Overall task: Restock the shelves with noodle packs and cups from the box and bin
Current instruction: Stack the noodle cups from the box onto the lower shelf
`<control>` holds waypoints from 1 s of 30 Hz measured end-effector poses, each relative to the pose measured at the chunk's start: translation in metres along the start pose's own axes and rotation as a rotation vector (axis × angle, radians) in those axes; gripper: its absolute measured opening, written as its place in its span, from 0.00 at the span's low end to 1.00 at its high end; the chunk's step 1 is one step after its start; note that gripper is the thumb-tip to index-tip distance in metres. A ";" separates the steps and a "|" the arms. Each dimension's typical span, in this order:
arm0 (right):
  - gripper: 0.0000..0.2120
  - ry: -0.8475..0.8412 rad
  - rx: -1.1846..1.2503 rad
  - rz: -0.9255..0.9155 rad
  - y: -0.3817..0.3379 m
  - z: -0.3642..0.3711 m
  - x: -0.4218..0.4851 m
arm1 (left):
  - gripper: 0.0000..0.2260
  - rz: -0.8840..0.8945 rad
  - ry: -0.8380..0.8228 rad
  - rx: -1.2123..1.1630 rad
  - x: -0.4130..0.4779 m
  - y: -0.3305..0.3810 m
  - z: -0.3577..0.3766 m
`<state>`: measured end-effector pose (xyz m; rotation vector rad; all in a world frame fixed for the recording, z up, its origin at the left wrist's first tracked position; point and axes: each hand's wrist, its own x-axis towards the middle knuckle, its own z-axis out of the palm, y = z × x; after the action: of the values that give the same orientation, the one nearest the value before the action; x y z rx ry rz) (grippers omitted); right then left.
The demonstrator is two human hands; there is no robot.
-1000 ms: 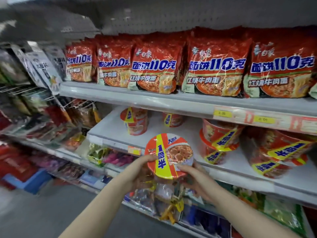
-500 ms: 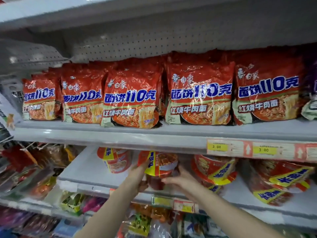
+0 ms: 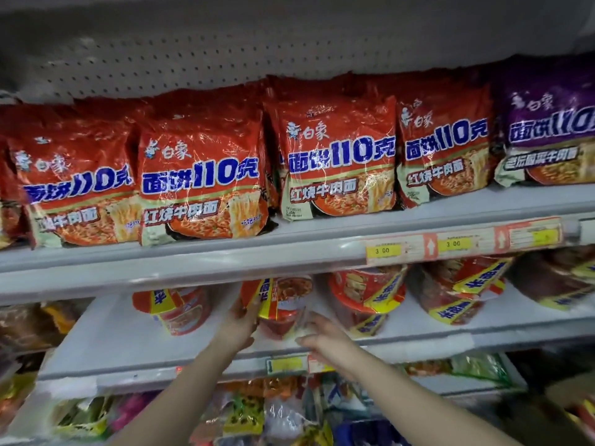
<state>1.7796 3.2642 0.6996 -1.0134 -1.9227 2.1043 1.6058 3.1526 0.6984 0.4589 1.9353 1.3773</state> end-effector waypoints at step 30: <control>0.13 0.962 0.361 0.463 0.255 -0.315 -0.399 | 0.05 -0.193 -1.009 0.654 -0.167 -0.052 0.456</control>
<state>2.3433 3.2799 0.6298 -1.9910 -0.8679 1.5190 2.0540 3.3326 0.6234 1.0012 1.4294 0.2070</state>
